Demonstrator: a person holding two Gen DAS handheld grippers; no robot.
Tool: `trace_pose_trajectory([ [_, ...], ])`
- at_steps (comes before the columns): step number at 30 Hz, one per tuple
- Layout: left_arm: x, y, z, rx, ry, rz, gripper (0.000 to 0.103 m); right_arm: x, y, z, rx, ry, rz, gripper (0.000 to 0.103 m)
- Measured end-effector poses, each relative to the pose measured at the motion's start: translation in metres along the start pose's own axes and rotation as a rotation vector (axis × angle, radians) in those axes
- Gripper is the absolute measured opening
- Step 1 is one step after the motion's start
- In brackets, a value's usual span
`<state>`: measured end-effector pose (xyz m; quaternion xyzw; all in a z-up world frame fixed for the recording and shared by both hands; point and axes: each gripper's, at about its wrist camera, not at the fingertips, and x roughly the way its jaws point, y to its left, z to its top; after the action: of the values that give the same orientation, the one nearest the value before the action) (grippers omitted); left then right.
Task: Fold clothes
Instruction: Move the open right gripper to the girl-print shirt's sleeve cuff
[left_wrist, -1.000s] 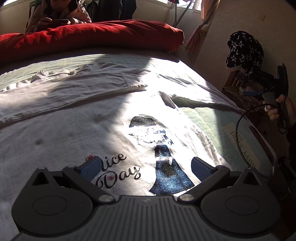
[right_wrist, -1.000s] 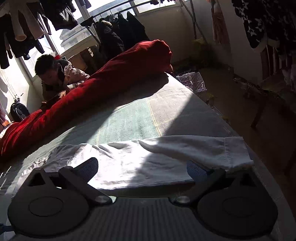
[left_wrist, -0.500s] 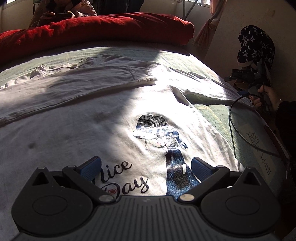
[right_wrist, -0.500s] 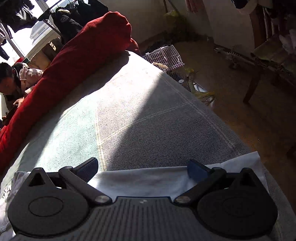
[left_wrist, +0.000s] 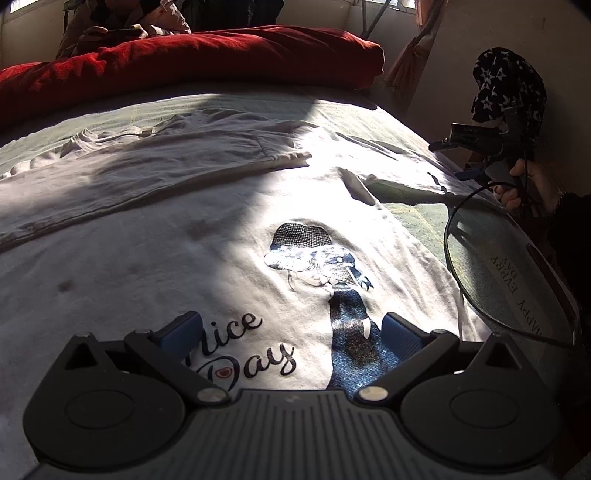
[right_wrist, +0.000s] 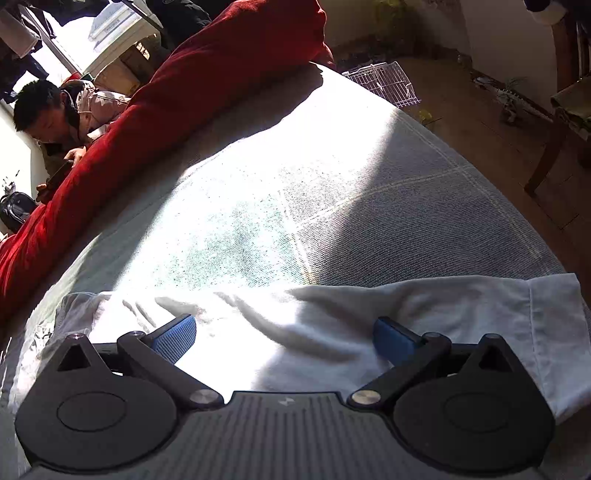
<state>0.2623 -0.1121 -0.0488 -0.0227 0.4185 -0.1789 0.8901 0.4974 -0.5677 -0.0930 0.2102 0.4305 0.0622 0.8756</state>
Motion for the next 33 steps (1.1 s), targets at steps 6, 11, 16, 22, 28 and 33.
trace_pose_trajectory([
  [6,-0.005,0.001,-0.002,-0.002,-0.007,-0.003,0.102,-0.015,0.007,0.011,0.04,-0.072,-0.017,0.103],
  [11,-0.004,-0.003,-0.003,0.003,-0.004,-0.003,0.102,-0.033,0.037,-0.01,-0.061,-0.022,0.094,0.103],
  [16,-0.006,-0.006,-0.004,0.019,0.0,-0.014,0.102,-0.028,0.039,-0.05,-0.111,0.083,0.106,0.103],
  [22,-0.003,-0.007,-0.004,0.009,0.003,-0.013,0.102,-0.059,0.034,-0.059,-0.092,0.073,0.102,0.103],
  [28,-0.002,-0.012,-0.004,0.03,0.009,-0.024,0.102,-0.079,0.005,-0.05,0.033,0.001,0.149,0.103],
  [33,0.003,-0.011,-0.005,0.021,0.017,-0.008,0.102,-0.086,-0.019,-0.048,0.114,-0.052,0.169,0.103],
])
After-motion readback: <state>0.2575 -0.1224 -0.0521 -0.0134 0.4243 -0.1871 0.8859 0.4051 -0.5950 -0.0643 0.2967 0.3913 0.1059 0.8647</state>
